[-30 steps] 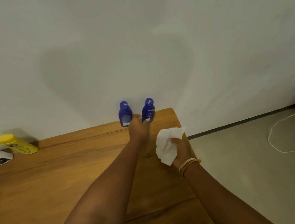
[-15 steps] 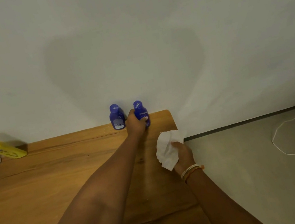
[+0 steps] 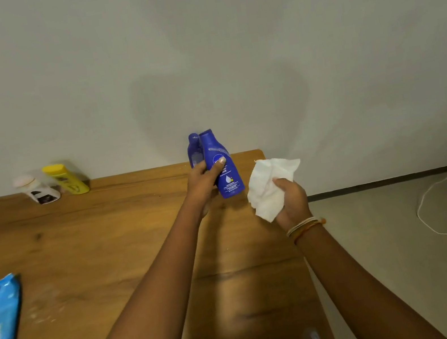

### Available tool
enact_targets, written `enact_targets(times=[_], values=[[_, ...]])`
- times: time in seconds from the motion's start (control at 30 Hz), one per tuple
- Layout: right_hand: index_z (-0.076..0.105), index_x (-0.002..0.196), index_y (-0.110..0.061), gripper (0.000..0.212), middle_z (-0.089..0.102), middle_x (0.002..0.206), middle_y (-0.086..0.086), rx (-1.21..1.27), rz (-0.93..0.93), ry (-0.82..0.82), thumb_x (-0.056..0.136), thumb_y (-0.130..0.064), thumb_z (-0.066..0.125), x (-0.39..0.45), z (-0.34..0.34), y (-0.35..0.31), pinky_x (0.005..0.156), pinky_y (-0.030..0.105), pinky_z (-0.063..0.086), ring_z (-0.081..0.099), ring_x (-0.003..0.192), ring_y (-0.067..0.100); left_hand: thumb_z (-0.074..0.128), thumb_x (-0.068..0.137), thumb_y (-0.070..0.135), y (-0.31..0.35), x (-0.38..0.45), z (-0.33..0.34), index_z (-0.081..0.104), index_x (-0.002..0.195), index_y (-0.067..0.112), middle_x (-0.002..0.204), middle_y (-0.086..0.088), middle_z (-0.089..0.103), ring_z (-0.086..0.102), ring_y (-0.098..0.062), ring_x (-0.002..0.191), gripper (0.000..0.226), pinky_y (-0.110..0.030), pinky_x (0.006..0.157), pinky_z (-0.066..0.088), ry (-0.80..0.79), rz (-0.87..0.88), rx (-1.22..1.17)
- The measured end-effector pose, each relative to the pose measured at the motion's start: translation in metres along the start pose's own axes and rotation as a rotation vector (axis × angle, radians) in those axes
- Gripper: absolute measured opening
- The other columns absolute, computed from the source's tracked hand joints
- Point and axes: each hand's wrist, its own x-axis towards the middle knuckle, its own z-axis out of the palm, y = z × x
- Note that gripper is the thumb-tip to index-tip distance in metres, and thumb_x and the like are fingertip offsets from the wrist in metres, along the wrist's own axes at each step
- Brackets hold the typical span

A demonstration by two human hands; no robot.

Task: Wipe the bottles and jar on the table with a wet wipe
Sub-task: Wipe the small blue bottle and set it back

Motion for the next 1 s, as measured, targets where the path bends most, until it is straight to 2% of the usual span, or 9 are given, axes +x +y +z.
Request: enact_targets(times=[0.13,0.27,0.43,0.57,0.67,0.7,0.8,0.9,1.0], values=[[0.055,0.125,-0.009,0.032,0.060,0.122,0.017,-0.021,-0.102,-0.013,0.093,-0.008,0.052,-0.046,-0.002,0.006,0.097,0.054,0.046,0.058,0.111,0.036,0.058,0.093,0.035,0.002,-0.052,-0.020,0.059,0.112,0.009,0.099,-0.006,0.068,0.067,-0.019,0.086,0.032,-0.039,0.083,0.055,-0.049,-0.055,-0.146],[0.059,0.117,-0.013,0.026,0.062,0.116,0.014,-0.012,-0.113,-0.039,0.092,-0.009,0.056,-0.077,0.004,0.026,0.094,0.052,0.049,0.062,0.104,0.033,0.053,0.095,0.038,-0.003,-0.091,-0.043,0.060,0.107,0.013,0.089,-0.003,0.071,0.069,-0.014,0.076,0.029,-0.032,0.072,0.057,-0.086,-0.060,-0.292],[0.053,0.130,-0.008,0.042,0.062,0.123,0.016,-0.018,-0.189,-0.042,0.089,-0.001,0.057,-0.114,0.016,0.058,0.089,0.048,0.053,0.062,0.108,0.033,0.047,0.096,0.044,-0.007,-0.129,-0.066,0.053,0.126,0.007,0.091,-0.008,0.064,0.063,-0.016,0.073,0.048,-0.029,0.064,0.054,-0.154,-0.099,-0.379],[0.056,0.122,-0.010,0.038,0.063,0.119,0.013,-0.120,-0.301,-0.003,0.088,0.007,0.054,-0.139,0.032,0.075,0.089,0.047,0.053,0.062,0.106,0.032,0.033,0.100,0.049,-0.006,-0.146,-0.082,0.057,0.128,0.010,0.076,-0.005,0.059,0.054,-0.014,0.057,0.053,-0.025,0.048,0.048,-0.293,-0.074,-0.318],[0.056,0.120,-0.012,0.031,0.065,0.107,0.003,-0.256,-0.452,0.051,0.092,-0.001,0.055,-0.149,0.049,0.077,0.071,0.030,0.059,0.065,0.095,0.021,0.038,0.098,0.049,-0.009,-0.154,-0.090,0.056,0.125,0.008,0.076,-0.005,0.061,0.056,-0.015,0.058,0.052,-0.026,0.050,0.049,-0.271,-0.069,-0.272],[0.056,0.123,-0.009,0.032,0.065,0.109,0.004,-0.308,-0.512,0.071,0.093,-0.001,0.054,-0.150,0.055,0.076,0.072,0.027,0.059,0.065,0.097,0.022,0.041,0.097,0.048,-0.011,-0.156,-0.091,0.055,0.124,0.007,0.078,-0.006,0.063,0.059,-0.016,0.060,0.050,-0.027,0.053,0.051,-0.243,-0.069,-0.261],[0.056,0.123,-0.002,0.031,0.063,0.119,0.014,-0.395,-0.646,0.107,0.094,0.001,0.047,-0.152,0.075,0.070,0.090,0.036,0.053,0.061,0.108,0.027,0.047,0.096,0.044,-0.014,-0.161,-0.091,0.056,0.113,0.011,0.075,-0.004,0.067,0.064,-0.016,0.060,0.038,-0.029,0.055,0.055,-0.203,-0.049,-0.252],[0.060,0.106,-0.007,0.018,0.065,0.101,0.010,-0.360,-0.638,0.073,0.095,-0.002,0.047,-0.154,0.088,0.070,0.081,0.035,0.054,0.063,0.094,0.024,0.047,0.097,0.042,-0.011,-0.163,-0.089,0.056,0.108,0.015,0.075,-0.004,0.067,0.065,-0.017,0.060,0.030,-0.032,0.056,0.056,-0.221,0.020,-0.233],[0.061,0.100,-0.015,0.015,0.066,0.090,0.004,-0.390,-0.625,-0.059,0.098,-0.009,0.047,-0.157,0.093,0.074,0.075,0.034,0.055,0.065,0.085,0.019,0.048,0.098,0.038,-0.008,-0.162,-0.082,0.058,0.106,0.018,0.084,-0.001,0.069,0.067,-0.013,0.069,0.023,-0.032,0.065,0.056,-0.206,0.102,-0.189]])
